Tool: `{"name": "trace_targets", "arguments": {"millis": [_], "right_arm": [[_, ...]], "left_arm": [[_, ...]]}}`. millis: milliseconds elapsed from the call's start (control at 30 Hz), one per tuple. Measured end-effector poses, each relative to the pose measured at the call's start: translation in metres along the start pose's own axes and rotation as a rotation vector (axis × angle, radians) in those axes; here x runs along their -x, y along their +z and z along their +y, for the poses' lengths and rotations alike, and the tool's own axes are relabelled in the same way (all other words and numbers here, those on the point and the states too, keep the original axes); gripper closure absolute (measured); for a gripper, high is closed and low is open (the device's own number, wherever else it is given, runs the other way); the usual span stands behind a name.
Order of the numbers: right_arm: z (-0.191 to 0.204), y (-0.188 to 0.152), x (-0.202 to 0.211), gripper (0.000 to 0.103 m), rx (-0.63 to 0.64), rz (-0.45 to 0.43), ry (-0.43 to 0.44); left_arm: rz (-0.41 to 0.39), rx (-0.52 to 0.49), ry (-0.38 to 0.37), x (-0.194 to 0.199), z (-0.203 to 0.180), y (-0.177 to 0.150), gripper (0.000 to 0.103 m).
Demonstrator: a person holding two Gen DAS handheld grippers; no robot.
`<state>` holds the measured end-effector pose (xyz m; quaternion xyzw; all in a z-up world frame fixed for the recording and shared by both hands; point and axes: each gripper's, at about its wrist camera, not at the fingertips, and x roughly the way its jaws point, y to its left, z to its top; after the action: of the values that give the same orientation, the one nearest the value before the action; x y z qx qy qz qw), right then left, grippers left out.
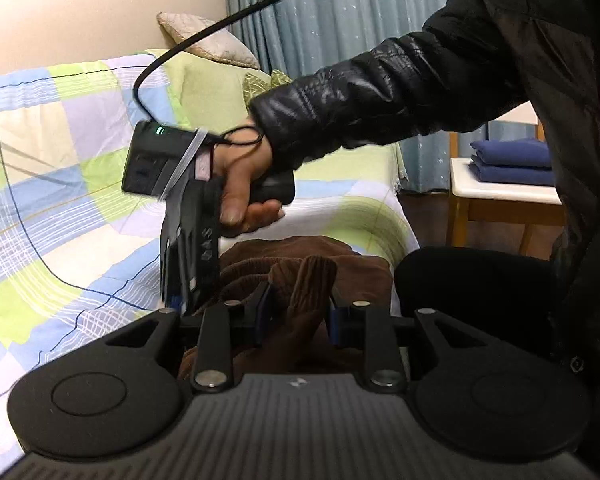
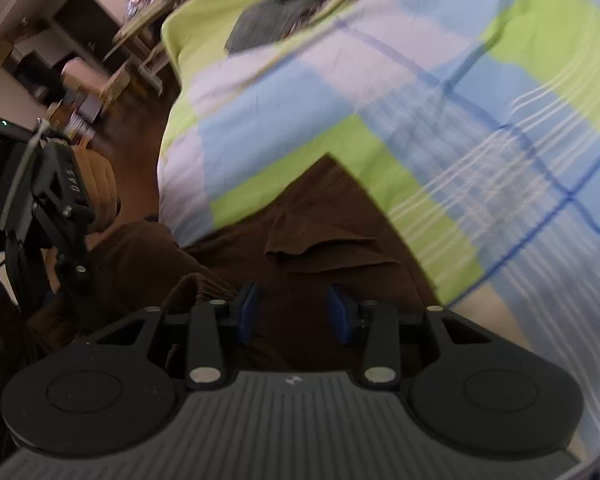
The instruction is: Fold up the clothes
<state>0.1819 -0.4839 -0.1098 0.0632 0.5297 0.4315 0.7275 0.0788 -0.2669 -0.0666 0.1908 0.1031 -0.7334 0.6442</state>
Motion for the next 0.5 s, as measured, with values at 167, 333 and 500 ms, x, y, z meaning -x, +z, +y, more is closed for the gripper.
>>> {"name": "trace_targets", "arguments": {"millis": [167, 333, 500], "right_arm": [[-0.014, 0.001, 0.029, 0.063, -0.091, -0.341, 0.025], [-0.006, -0.020, 0.072, 0.057, -0.141, -0.569, -0.174], [0.024, -0.066, 0.088, 0.053, -0.168, -0.672, -0.282]], "left_arm": [[-0.034, 0.080, 0.062, 0.007, 0.008, -0.003, 0.070], [-0.014, 0.252, 0.240, 0.005, 0.048, -0.006, 0.069], [0.095, 0.465, 0.334, -0.018, 0.115, -0.029, 0.068]]}}
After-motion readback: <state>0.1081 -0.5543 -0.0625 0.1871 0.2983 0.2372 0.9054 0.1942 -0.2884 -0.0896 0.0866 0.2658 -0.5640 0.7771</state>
